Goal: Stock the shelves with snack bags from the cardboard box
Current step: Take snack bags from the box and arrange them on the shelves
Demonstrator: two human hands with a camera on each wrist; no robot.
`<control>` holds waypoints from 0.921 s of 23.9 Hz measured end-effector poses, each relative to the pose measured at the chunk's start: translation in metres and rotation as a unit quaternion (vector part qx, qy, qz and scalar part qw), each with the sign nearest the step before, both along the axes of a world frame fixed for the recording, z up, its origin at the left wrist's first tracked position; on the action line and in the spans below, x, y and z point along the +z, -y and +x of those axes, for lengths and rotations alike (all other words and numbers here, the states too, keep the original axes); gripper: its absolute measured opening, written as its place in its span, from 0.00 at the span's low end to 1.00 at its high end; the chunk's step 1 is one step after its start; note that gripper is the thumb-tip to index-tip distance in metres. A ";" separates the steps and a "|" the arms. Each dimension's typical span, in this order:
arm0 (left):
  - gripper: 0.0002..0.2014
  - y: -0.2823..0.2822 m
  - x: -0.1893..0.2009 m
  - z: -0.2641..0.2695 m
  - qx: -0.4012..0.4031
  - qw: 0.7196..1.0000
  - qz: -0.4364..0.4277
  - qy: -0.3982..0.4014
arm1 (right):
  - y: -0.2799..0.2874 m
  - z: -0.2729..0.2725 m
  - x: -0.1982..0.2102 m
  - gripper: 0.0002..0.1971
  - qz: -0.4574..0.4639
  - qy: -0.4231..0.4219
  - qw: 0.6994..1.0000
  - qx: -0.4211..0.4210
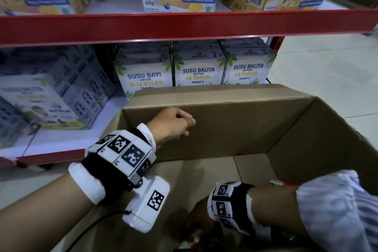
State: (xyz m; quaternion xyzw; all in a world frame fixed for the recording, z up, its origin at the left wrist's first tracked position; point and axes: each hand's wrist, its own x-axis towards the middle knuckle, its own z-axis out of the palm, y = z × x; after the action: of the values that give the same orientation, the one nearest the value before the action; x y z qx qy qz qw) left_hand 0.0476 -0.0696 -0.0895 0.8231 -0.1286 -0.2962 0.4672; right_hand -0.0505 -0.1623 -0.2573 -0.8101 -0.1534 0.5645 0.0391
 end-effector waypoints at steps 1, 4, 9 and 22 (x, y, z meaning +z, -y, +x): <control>0.09 -0.001 -0.001 0.000 0.006 1.000 0.003 0.001 | -0.001 -0.001 0.005 0.20 0.016 0.021 0.999 -0.018; 0.13 -0.008 -0.006 0.003 0.015 0.999 0.035 0.012 | -0.001 -0.004 0.036 0.22 0.084 0.058 0.992 -0.069; 0.14 -0.015 0.001 -0.002 -0.040 0.998 0.052 0.000 | 0.050 0.019 0.116 0.15 0.217 0.137 0.921 -0.293; 0.10 0.016 -0.003 -0.046 -0.054 0.984 -0.146 -0.082 | 0.120 -0.035 0.162 0.11 0.418 0.240 0.645 -0.592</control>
State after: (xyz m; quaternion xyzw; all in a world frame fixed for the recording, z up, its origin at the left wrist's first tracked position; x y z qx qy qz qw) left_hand 0.0012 -0.0858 -0.0923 0.7110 -0.1761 -0.3652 0.5746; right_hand -0.0859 -0.2825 -0.0958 -0.7328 0.1354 0.0823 0.6617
